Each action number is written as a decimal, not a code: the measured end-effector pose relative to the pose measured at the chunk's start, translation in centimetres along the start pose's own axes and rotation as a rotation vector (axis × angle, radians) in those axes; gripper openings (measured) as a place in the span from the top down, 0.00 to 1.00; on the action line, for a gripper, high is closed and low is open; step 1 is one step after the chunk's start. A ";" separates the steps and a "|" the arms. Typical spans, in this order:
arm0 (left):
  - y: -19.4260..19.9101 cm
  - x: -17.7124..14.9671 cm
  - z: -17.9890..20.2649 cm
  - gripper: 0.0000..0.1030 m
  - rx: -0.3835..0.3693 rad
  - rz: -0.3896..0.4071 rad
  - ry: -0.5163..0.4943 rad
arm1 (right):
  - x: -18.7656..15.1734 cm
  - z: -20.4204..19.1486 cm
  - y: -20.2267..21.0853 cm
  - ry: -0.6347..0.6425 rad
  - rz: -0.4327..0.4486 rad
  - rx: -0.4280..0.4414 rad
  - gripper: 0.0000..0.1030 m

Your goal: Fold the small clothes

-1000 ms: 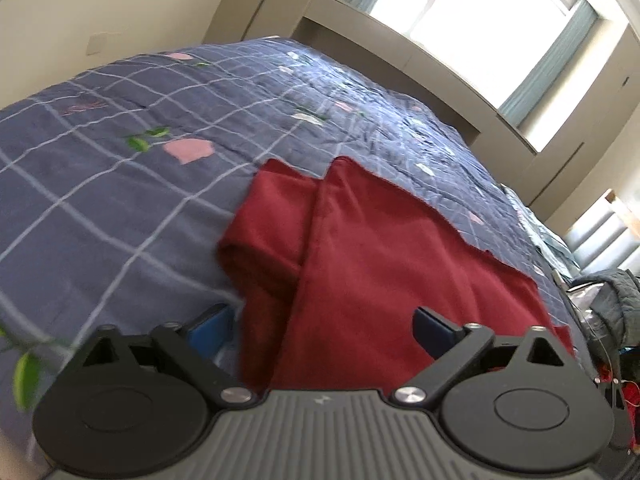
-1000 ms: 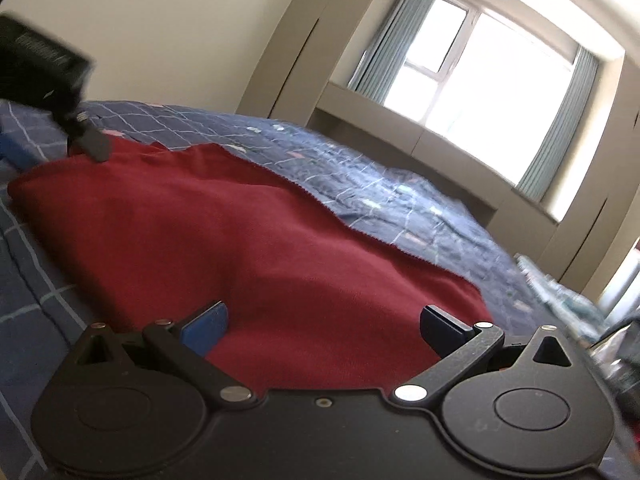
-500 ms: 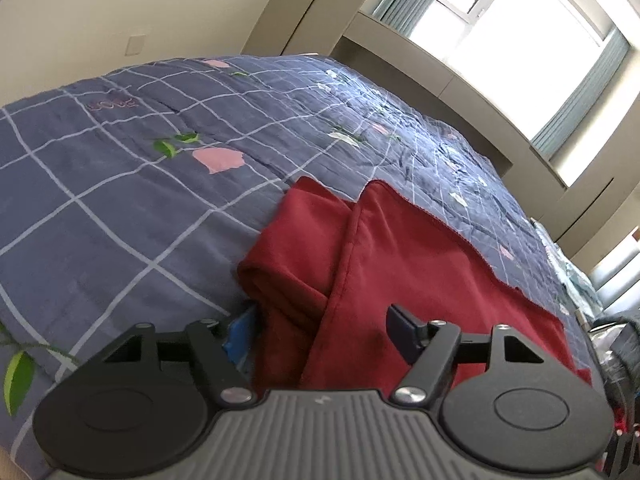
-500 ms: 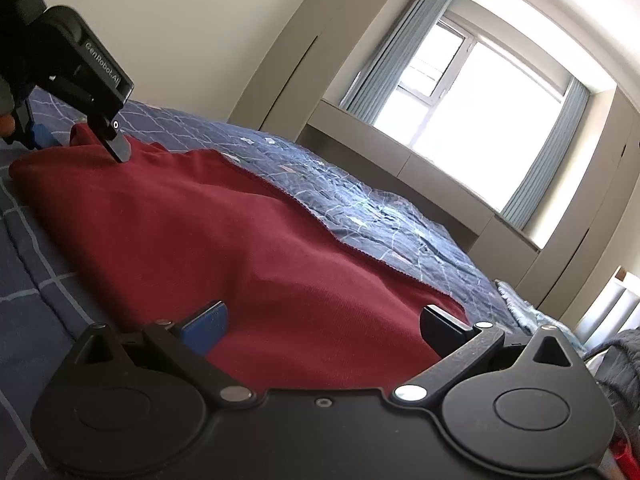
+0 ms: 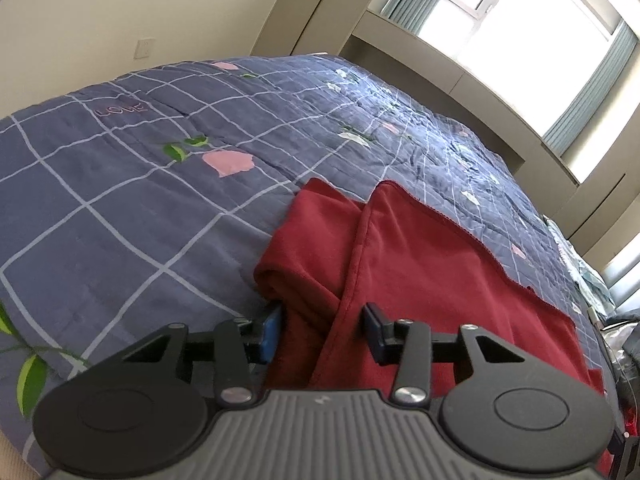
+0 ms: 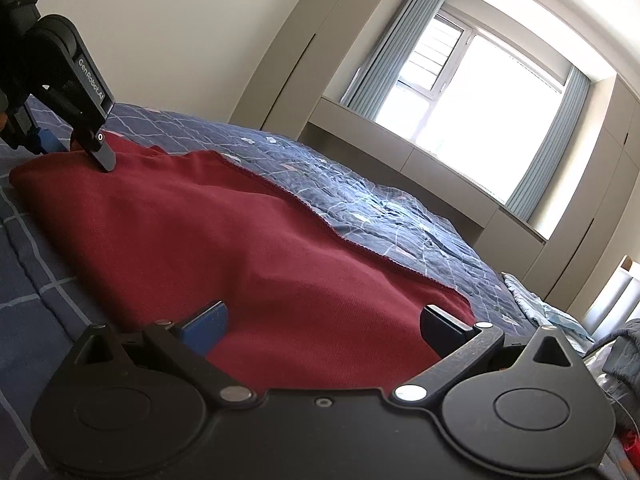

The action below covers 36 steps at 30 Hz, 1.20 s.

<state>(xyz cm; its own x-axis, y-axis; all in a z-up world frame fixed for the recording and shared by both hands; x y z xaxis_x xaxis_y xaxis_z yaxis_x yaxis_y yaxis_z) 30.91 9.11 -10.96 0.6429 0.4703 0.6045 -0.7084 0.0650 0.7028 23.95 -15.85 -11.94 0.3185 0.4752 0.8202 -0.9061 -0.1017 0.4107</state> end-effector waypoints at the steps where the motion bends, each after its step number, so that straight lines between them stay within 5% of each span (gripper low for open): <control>1: -0.1 0.1 0.0 0.54 0.000 -0.003 0.006 | 0.0 0.1 0.0 -0.002 0.000 0.002 0.01; 3: -0.1 0.3 0.1 0.57 -0.001 -0.010 0.021 | 0.0 0.2 0.0 -0.009 -0.001 0.004 0.01; 5: -0.1 0.5 0.4 0.75 -0.014 -0.019 0.018 | 0.1 0.4 0.0 -0.018 0.000 0.008 0.01; 7: 0.1 0.7 1.1 0.77 -0.002 -0.012 0.004 | 0.0 0.6 0.2 -0.035 0.005 0.007 0.01; 17: 3.8 2.6 6.6 0.81 -0.116 0.099 -0.132 | -0.1 1.7 0.1 -0.133 -0.005 0.039 0.01; 25: 7.6 3.9 17.0 0.81 -0.285 0.165 -0.336 | -1.2 5.2 1.3 -0.267 -0.008 0.043 0.01; 30: 9.6 0.8 26.0 0.81 -0.373 0.160 -0.535 | -2.6 7.6 3.6 -0.220 -0.021 -0.035 0.01; 36: 8.0 -7.8 34.9 0.81 -0.442 0.033 -0.752 | -6.0 12.3 6.6 -0.282 -0.099 -0.166 0.01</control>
Point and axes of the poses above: each gripper's, at about its wrist camera, not at the fingertips, and y roughly against the way its jaws point, z to its right, x to its top, the point moved 7 cm from there along -y, roughly the way its jaws point, and after that the axes turned 7 degrees about x, right-handed, at the moved point
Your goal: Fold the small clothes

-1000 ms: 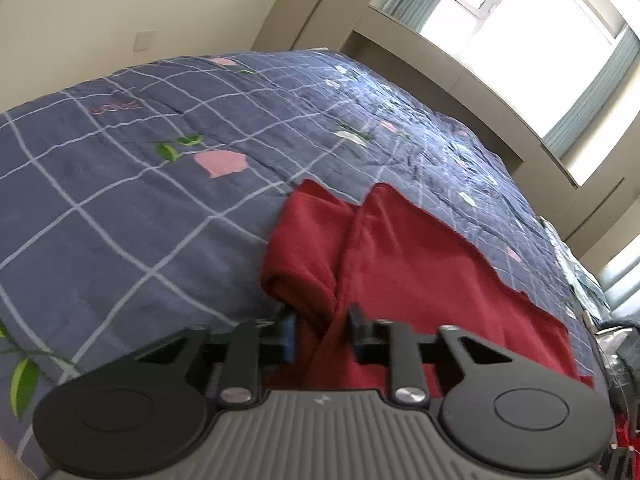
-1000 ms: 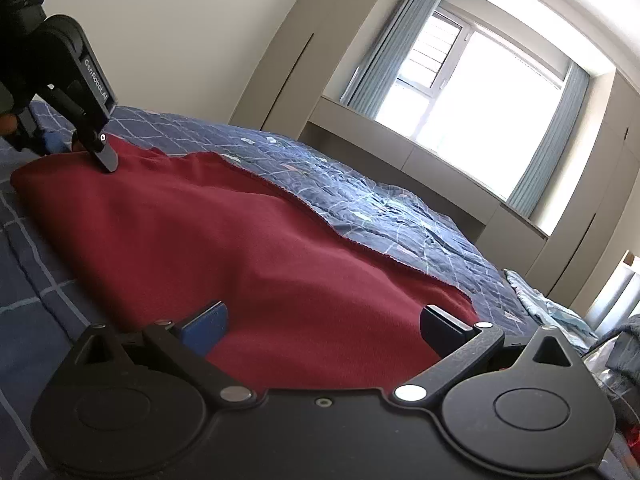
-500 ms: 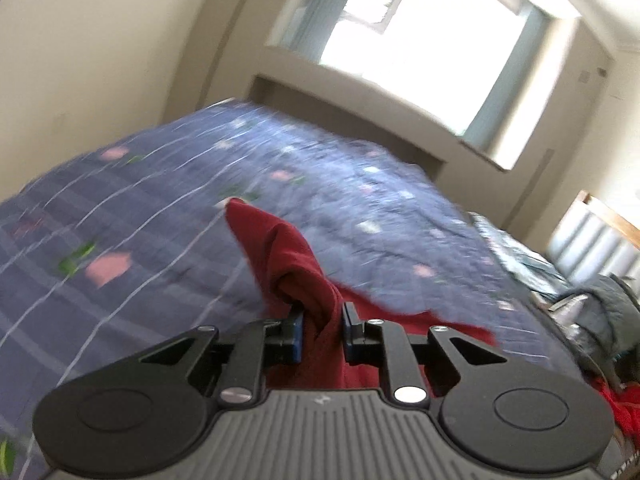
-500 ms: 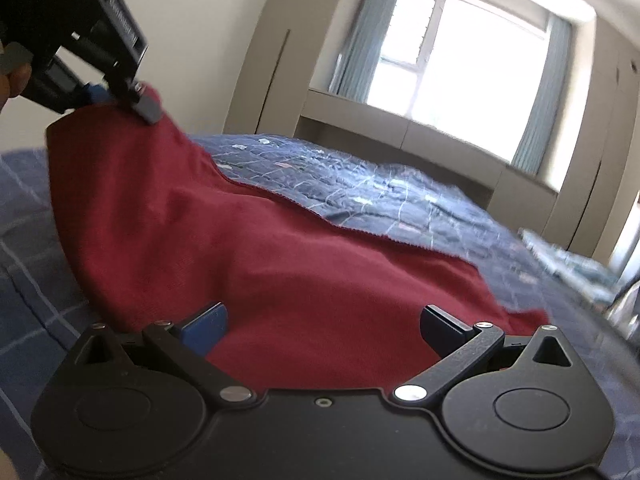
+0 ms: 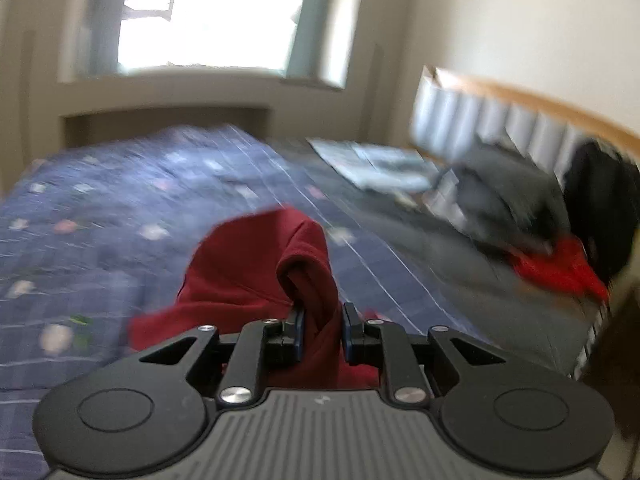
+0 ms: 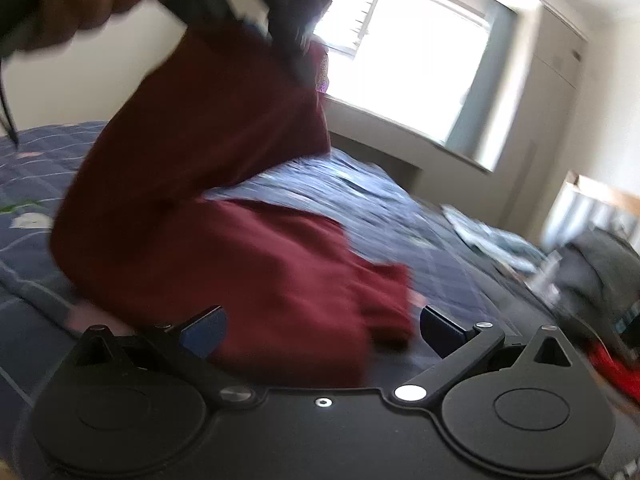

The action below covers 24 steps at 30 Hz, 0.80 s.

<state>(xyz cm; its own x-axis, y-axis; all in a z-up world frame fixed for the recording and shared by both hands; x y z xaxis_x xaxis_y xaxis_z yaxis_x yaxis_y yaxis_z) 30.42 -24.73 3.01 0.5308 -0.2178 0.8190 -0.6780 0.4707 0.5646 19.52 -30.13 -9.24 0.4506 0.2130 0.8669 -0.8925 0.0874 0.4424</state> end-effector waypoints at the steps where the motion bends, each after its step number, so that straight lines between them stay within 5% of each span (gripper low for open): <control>1: -1.1 -0.6 1.1 0.81 -0.015 -0.031 -0.014 | -0.4 1.0 0.3 -0.034 -0.011 -0.011 0.01; 7: -5.0 -4.9 5.2 0.77 -0.030 -0.173 -0.076 | -4.0 6.3 2.2 -0.173 -0.099 -0.081 0.01; 9: -4.8 -5.7 5.3 0.69 -0.047 -0.184 -0.079 | -5.2 7.5 3.2 -0.223 -0.110 -0.087 0.01; 11: -4.1 -6.2 5.2 0.46 -0.103 -0.194 -0.059 | -5.8 8.5 3.7 -0.278 -0.104 -0.083 0.01; 16: -2.0 -5.9 4.6 0.21 -0.169 -0.158 -0.009 | -6.4 9.9 3.8 -0.384 -0.105 -0.062 0.01; 19: -0.6 -5.2 3.0 0.05 -0.129 -0.114 0.036 | -6.1 10.1 3.9 -0.410 -0.100 -0.059 0.01; 24: 1.4 -5.1 -2.1 0.00 0.003 -0.068 0.170 | -5.8 10.3 3.3 -0.456 -0.097 -0.024 0.01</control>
Point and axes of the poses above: each gripper's, at about its wrist camera, not at the fingertips, and y roughly against the way its jaws point, z to its right, x to its top, the point moved 7 cm from there along -y, roughly the way its jaws point, and after that the axes turned 7 degrees about x, right-handed, at the moved point
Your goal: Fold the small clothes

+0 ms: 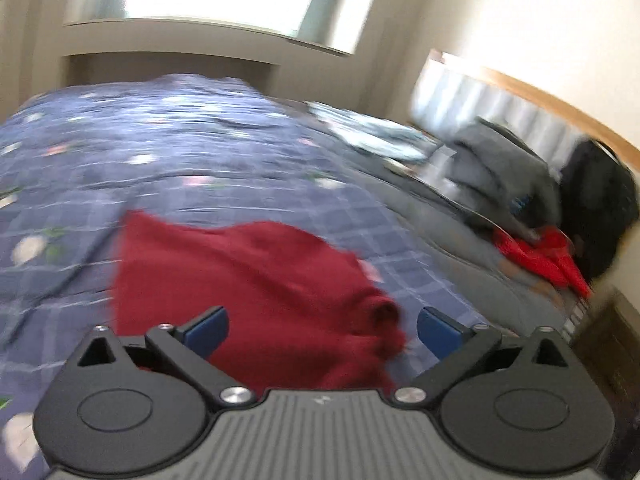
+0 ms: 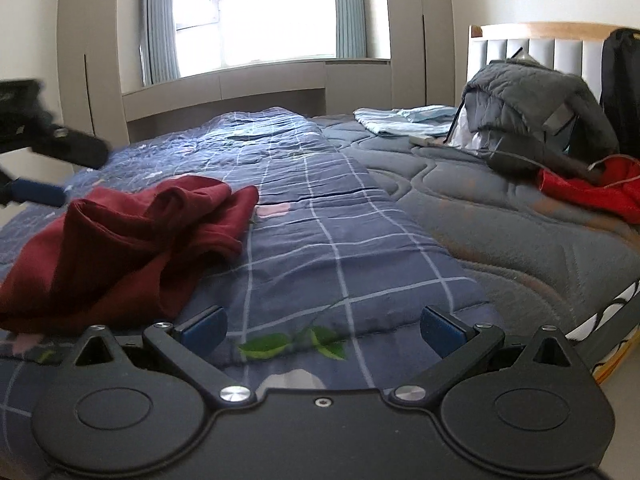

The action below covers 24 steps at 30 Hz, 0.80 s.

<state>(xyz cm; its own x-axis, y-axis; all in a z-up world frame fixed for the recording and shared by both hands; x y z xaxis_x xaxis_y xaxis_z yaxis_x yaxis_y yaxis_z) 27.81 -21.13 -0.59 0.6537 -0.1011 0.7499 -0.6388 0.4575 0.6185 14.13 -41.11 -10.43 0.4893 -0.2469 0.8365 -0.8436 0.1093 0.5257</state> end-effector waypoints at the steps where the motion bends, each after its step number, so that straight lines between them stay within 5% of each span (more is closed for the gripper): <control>1: 0.2 0.0 -1.3 0.00 0.033 0.003 0.034 | 0.1 -0.1 -0.2 -0.007 -0.004 0.011 0.01; 9: -0.7 -3.0 -10.2 0.00 0.203 -0.087 0.273 | 1.6 -1.7 -1.0 -0.046 0.005 0.119 0.01; 15: -2.3 -6.1 -12.7 0.01 0.163 -0.170 0.389 | 6.7 -2.0 -4.0 -0.085 0.023 0.319 0.01; 21: -2.7 -6.4 -12.8 0.01 0.159 -0.158 0.369 | 10.4 -3.5 -10.2 -0.127 -0.070 0.525 0.01; 24: -2.8 -6.4 -12.7 0.01 0.155 -0.160 0.366 | 10.8 -4.1 -13.3 -0.166 -0.136 0.550 0.13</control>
Point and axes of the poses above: each gripper's, at about its wrist camera, not at the fingertips, and y roughly against the way its jaws point, z to its right, x to its top, the point moved 7 cm from there along -y, roughly the way its jaws point, and after that the axes turned 7 degrees about x, right-handed, at the moved point
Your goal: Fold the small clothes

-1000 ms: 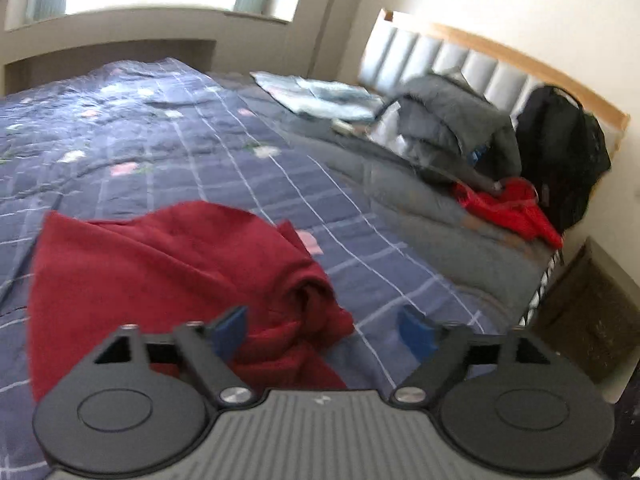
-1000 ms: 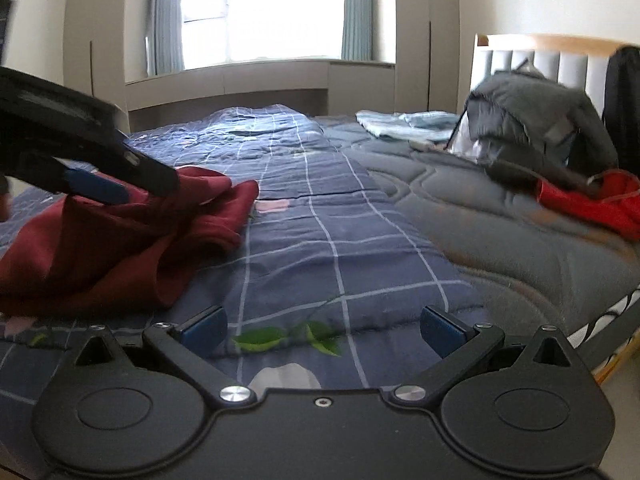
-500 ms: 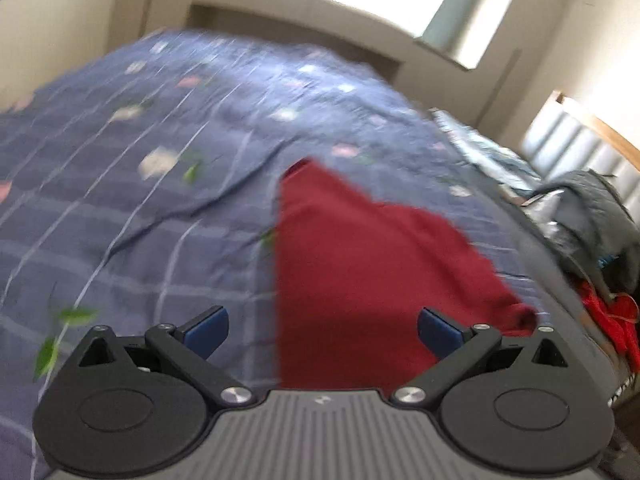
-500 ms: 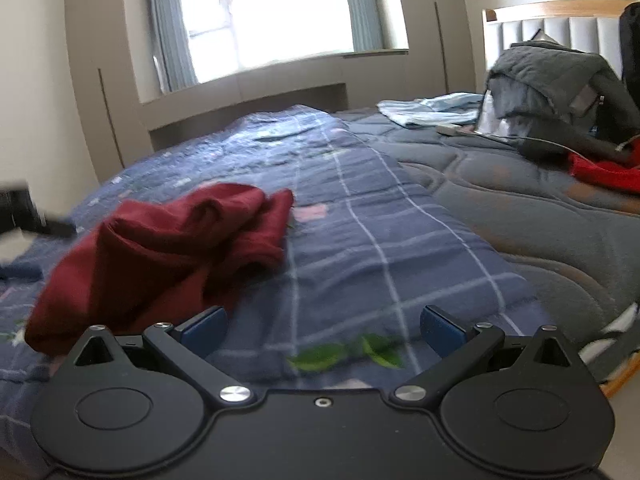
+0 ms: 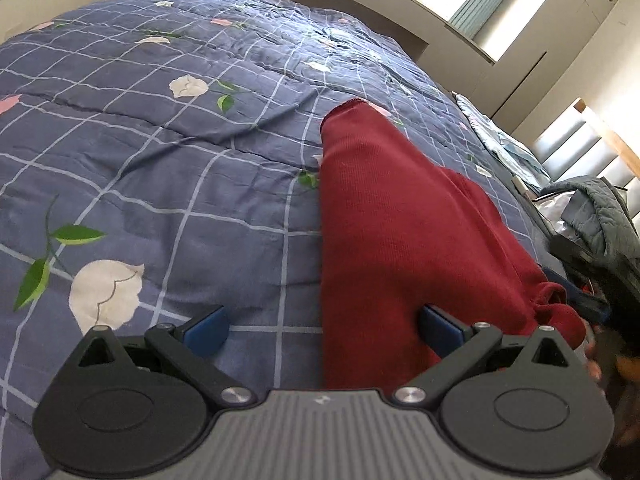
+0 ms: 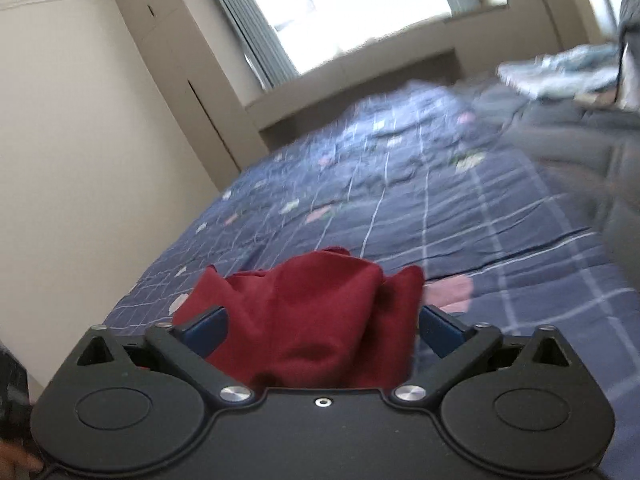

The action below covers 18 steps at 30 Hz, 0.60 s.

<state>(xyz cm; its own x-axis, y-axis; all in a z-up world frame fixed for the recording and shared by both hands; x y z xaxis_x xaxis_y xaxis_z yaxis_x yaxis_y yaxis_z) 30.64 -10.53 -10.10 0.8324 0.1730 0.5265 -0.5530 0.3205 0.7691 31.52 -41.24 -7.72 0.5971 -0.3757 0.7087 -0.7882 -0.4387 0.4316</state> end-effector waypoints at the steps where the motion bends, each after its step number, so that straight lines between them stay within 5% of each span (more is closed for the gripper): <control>1: 0.0 -0.1 0.0 0.01 -0.001 0.001 -0.003 | 0.2 0.4 -0.8 -0.030 -0.014 0.007 0.19; 8: 0.1 -0.1 0.1 0.01 -0.005 0.000 -0.009 | -0.2 2.7 -3.7 -0.207 -0.043 -0.039 0.64; 10: 0.1 -0.1 0.1 0.01 -0.007 -0.001 -0.005 | 0.0 2.6 -3.4 -0.219 -0.012 -0.040 0.89; 18: 1.8 1.2 0.6 0.00 -0.070 0.067 0.045 | 1.9 -3.2 1.5 0.203 0.211 -0.143 0.94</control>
<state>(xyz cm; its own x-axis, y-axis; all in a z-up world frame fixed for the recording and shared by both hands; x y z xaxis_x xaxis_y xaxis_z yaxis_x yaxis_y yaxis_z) 30.62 -10.32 -7.89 0.7952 0.2376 0.5579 -0.6051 0.3710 0.7044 31.02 -39.98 -3.97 0.3882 -0.2693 0.8814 -0.9128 -0.2439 0.3276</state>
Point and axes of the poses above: each gripper's, at about its wrist camera, not at the fingertips, and y roughly against the way its jaws point, z to its right, x to its top, the point moved 7 cm from there along -y, roughly the way its jaws point, and after that the axes turned 7 degrees about x, right-handed, at the moved point
